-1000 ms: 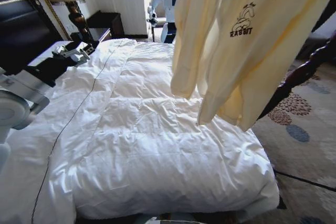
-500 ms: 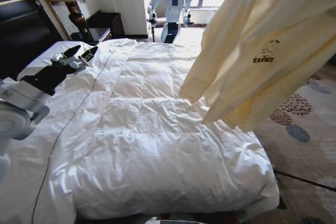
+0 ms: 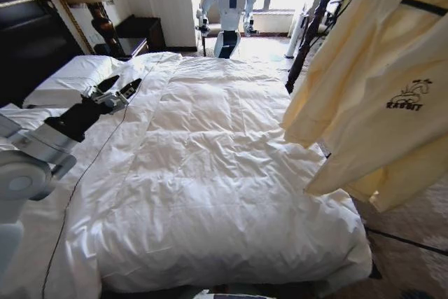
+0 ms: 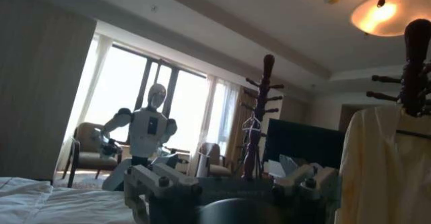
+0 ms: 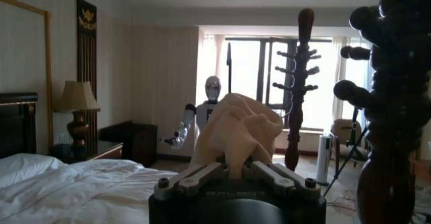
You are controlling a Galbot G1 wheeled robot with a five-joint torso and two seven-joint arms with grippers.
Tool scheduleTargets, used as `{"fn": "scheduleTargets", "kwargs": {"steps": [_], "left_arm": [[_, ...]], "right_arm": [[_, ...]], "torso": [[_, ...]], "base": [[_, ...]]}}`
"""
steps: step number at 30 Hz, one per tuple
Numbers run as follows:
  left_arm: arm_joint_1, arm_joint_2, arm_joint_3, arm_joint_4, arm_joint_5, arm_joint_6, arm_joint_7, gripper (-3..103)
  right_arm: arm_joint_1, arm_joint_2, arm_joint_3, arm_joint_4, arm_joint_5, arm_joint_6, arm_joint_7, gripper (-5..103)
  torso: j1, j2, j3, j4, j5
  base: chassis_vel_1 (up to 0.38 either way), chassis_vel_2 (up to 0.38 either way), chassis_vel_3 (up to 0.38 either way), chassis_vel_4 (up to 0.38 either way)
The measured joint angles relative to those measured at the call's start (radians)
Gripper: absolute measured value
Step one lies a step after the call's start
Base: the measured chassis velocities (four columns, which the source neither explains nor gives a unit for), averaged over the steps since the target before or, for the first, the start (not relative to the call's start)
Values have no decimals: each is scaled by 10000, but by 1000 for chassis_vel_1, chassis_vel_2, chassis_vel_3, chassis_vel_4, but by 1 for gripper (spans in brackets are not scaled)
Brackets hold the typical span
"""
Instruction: Pick up the clothes from the bed and hang them on the clothes hanger.
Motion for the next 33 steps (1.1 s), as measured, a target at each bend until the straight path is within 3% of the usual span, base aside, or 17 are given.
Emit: {"fn": "scheduleTargets", "kwargs": {"steps": [5,7,10,13,16,22,24,33], "left_arm": [[-69,-56,160,-134,1,-1,11,100],[-86,-116,275,-172,34,5,124,100],[-50,-161,292,-204,92,12,191,100],[27,-220,296,-302,145,21,220,100],[35,-219,296,-319,147,20,221,100],[6,-200,318,-327,145,20,224,100],[15,-256,375,-401,144,18,244,100],[14,-270,336,-445,119,-4,252,100]], "right_arm": [[-237,103,-375,-814,-772,1025,-825,1],[-383,124,-442,-1644,-1049,1441,-1587,1],[-425,132,-445,-2084,-1111,1533,-2145,1],[-583,-195,-339,-2713,-1085,1470,-3611,1],[-665,-318,-331,-3152,-1173,1457,-4241,1],[-701,72,-319,-4222,-1391,1509,-4724,1],[-662,591,-326,-4948,-1548,1509,-4983,1],[-611,1192,-428,-5900,-1462,1267,-5129,1]], "torso": [[1,-1,1,8,-1],[1,0,1,-1,-3],[1,0,1,-1,4],[1,-1,1,1,-7],[-1,0,0,-3,-5],[-1,0,0,-3,4],[2,-1,1,4,-2],[2,-1,1,3,-3]], "base": [[0,0,0,0],[0,0,0,0],[0,0,0,0],[0,0,0,0],[0,0,0,0],[0,0,0,0],[0,0,0,0],[0,0,0,0]]}}
